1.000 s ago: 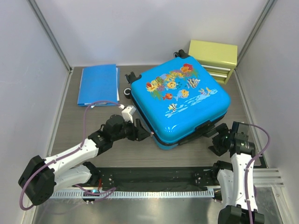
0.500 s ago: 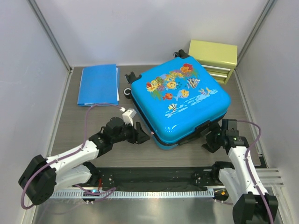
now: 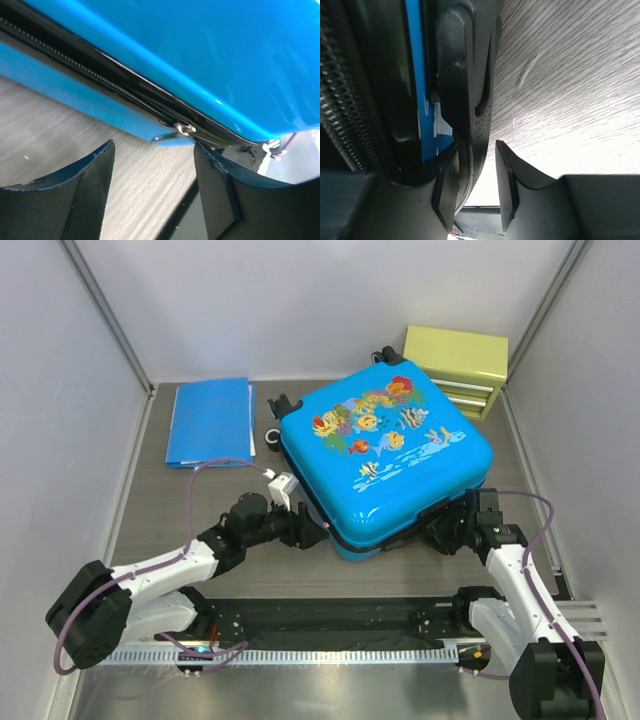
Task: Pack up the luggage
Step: Zip the luggage at the center of the board.
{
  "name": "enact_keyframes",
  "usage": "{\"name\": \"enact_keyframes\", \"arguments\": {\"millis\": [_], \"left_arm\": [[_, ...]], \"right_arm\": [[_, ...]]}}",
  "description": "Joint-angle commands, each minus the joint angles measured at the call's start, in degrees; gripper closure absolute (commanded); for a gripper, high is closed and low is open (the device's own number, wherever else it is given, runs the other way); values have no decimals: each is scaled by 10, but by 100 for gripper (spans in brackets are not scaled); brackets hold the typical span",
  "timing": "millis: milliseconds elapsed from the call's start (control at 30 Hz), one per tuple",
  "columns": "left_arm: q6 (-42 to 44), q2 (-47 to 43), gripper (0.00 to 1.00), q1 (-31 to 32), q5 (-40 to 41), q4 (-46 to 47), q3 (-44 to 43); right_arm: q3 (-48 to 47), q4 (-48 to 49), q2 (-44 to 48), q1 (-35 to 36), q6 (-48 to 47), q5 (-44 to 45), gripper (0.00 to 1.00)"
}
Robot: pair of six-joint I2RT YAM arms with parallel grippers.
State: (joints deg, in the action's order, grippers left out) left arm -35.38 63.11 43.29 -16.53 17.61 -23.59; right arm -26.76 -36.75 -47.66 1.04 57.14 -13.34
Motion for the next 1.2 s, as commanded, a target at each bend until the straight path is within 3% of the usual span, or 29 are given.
{"name": "enact_keyframes", "arguments": {"millis": [0, 333, 467, 633, 833, 933, 1100, 1167], "left_arm": [[41, 31, 37, 3, 10, 88, 0], [58, 69, 49, 14, 20, 151, -17], [53, 80, 63, 19, 20, 161, -24], [51, 81, 72, 24, 25, 173, -30], [61, 70, 100, 25, 36, 168, -37], [65, 70, 100, 25, 44, 151, -40], [61, 67, 100, 25, 93, 109, -37], [60, 57, 100, 26, 135, 89, -37]], "right_arm": [[-16, 45, -6, 6, -6, 4, 60], [-17, 27, -13, 7, -28, 6, 63], [-23, 24, -21, 6, -36, 9, 65], [-24, 23, -27, 6, -39, 9, 66], [-21, 22, -28, 6, -43, 9, 67], [-19, 19, -28, 6, -42, 17, 70], [-38, -19, -35, 6, -45, 71, 95], [-51, -38, -35, 7, -45, 99, 99]]}}
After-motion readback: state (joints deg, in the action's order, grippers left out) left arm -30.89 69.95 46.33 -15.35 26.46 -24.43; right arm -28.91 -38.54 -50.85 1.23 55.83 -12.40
